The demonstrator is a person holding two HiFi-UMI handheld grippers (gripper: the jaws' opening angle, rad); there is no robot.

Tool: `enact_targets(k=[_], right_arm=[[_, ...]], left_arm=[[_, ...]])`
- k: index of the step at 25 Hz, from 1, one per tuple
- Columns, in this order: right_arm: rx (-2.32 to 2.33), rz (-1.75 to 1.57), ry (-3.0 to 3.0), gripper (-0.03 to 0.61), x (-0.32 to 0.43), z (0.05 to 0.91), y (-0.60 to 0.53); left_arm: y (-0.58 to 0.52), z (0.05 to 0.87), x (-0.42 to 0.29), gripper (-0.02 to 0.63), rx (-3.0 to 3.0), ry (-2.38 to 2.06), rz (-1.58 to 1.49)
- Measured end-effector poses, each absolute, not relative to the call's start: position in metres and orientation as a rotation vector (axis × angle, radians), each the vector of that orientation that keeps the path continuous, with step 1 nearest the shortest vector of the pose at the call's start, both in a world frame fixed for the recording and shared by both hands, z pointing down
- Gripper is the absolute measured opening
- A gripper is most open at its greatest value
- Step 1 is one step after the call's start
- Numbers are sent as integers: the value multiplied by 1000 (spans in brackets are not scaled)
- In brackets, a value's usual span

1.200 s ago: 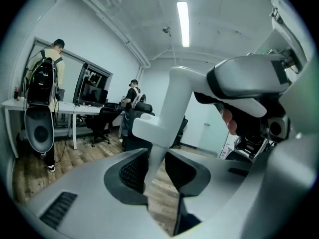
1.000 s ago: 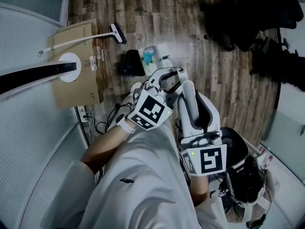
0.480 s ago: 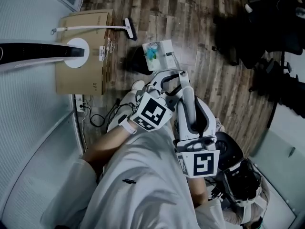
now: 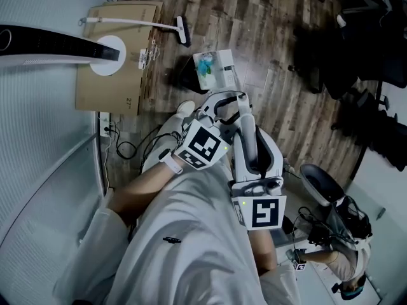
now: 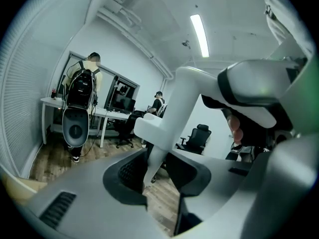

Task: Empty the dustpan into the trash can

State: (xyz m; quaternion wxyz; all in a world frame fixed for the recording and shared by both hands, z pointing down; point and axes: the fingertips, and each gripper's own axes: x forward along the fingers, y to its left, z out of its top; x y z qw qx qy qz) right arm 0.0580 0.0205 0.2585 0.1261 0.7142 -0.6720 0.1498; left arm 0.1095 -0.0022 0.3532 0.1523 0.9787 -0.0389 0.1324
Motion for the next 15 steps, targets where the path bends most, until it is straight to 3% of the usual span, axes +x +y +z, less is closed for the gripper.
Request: enact_targets(k=[15], right_arm=[[1932, 323, -2129, 138, 17, 253, 14]], left_arm=[[-7, 356, 71, 115, 2755, -300, 280]])
